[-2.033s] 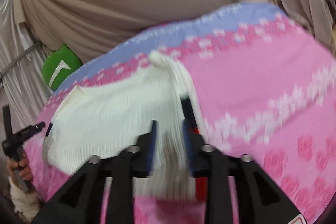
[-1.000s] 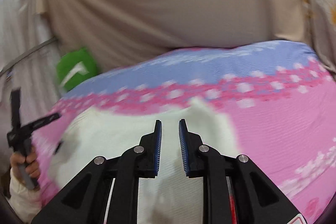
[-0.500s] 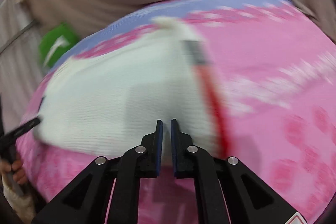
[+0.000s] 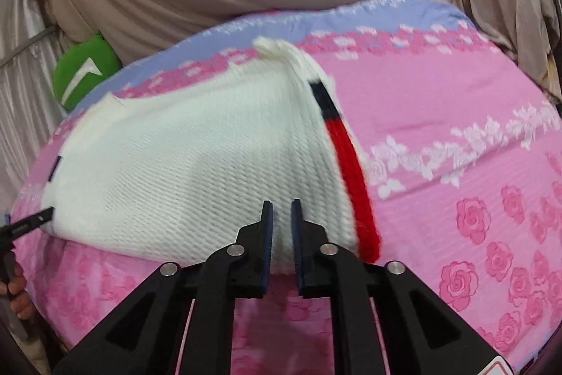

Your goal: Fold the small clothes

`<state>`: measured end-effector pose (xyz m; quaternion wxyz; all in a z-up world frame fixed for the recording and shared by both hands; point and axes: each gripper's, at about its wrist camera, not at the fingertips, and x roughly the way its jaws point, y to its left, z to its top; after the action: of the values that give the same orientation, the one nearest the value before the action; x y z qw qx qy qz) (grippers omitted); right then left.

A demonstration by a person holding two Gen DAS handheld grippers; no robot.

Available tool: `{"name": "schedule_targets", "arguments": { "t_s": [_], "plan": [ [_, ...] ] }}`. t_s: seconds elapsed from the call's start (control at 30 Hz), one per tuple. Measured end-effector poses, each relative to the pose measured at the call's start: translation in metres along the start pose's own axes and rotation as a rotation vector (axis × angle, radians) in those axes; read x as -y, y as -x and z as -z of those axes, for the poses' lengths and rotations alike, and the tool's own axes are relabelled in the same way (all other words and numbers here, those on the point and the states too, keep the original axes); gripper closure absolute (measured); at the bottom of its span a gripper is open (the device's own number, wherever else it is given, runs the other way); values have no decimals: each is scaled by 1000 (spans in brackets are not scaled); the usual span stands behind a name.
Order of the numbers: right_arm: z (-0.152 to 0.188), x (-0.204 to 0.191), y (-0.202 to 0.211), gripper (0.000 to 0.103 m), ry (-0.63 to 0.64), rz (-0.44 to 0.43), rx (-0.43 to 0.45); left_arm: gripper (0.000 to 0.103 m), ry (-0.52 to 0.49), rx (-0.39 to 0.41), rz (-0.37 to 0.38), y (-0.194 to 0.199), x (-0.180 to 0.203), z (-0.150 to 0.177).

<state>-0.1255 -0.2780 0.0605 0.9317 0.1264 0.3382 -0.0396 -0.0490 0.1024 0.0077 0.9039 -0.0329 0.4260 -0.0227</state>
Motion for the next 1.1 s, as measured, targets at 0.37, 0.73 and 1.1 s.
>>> {"name": "schedule_targets", "arguments": {
  "t_s": [0.37, 0.73, 1.1],
  "plan": [
    [-5, -115, -47, 86, 176, -212, -100, 39, 18, -11, 6, -3, 1, 2],
    [-16, -105, -29, 85, 129, -198, -51, 39, 29, -1, 48, 5, -3, -2],
    [-35, -147, -55, 83, 176, -288, -73, 26, 249, -25, 231, 0, -49, -8]
  ]
}}
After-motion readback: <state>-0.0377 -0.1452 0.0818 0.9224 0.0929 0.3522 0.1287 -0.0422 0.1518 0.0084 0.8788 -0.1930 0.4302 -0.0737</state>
